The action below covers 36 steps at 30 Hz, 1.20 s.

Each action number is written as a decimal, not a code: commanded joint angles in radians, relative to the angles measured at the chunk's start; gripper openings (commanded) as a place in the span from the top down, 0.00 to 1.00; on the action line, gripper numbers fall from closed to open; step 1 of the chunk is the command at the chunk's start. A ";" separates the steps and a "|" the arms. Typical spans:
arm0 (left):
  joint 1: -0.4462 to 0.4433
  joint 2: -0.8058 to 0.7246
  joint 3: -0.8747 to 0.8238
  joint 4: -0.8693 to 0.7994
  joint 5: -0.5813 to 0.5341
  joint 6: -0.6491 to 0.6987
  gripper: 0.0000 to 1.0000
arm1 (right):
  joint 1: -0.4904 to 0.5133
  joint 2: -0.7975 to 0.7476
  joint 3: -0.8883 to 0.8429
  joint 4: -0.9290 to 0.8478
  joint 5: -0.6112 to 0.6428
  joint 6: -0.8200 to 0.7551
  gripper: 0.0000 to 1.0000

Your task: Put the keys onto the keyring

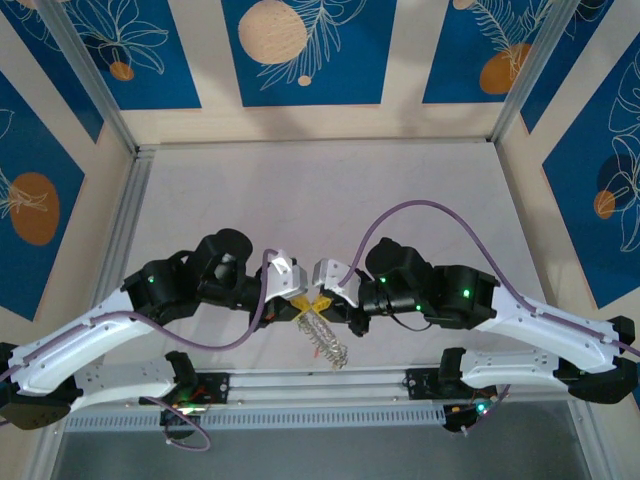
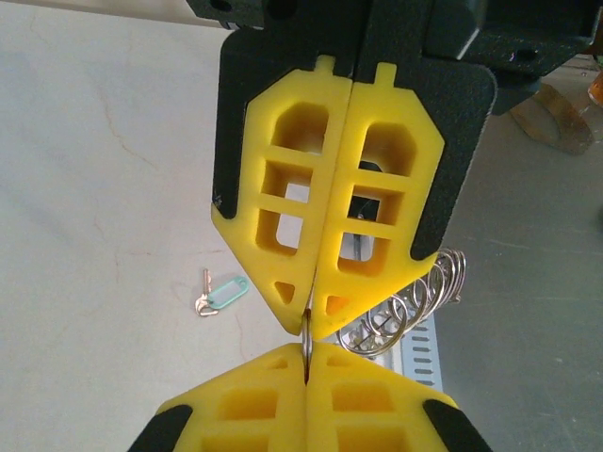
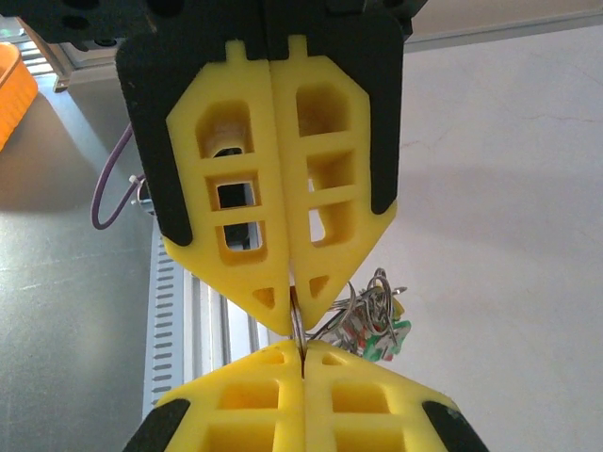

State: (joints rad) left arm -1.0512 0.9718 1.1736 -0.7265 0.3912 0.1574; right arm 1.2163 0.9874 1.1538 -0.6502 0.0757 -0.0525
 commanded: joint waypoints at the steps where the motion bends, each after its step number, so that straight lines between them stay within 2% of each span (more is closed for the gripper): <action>1: 0.004 -0.017 -0.007 0.030 -0.001 -0.008 1.00 | 0.007 -0.023 -0.009 0.105 -0.003 0.020 0.90; 3: 0.004 -0.025 -0.018 0.056 -0.042 -0.020 1.00 | 0.007 -0.052 -0.053 0.144 0.014 0.057 0.78; 6: 0.005 -0.034 -0.037 0.094 -0.053 -0.034 1.00 | 0.007 -0.109 -0.126 0.181 0.037 0.116 0.74; 9: 0.003 -0.038 -0.051 0.123 -0.044 -0.041 1.00 | 0.007 -0.166 -0.188 0.207 0.052 0.170 0.74; 13: 0.004 -0.058 -0.075 0.176 -0.026 -0.058 1.00 | 0.007 -0.202 -0.238 0.226 0.073 0.199 0.80; 23: 0.004 -0.152 -0.181 0.361 -0.022 -0.135 1.00 | -0.007 -0.137 -0.274 0.350 0.005 0.207 0.84; 29: 0.004 -0.167 -0.224 0.430 -0.020 -0.163 1.00 | -0.006 -0.117 -0.281 0.434 -0.030 0.215 0.83; 36: 0.004 -0.207 -0.325 0.615 -0.012 -0.269 1.00 | -0.006 -0.160 -0.337 0.516 -0.039 0.222 0.79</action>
State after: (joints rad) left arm -1.0512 0.7868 0.8764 -0.2733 0.3588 -0.0486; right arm 1.2098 0.8593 0.8406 -0.2348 0.0669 0.1574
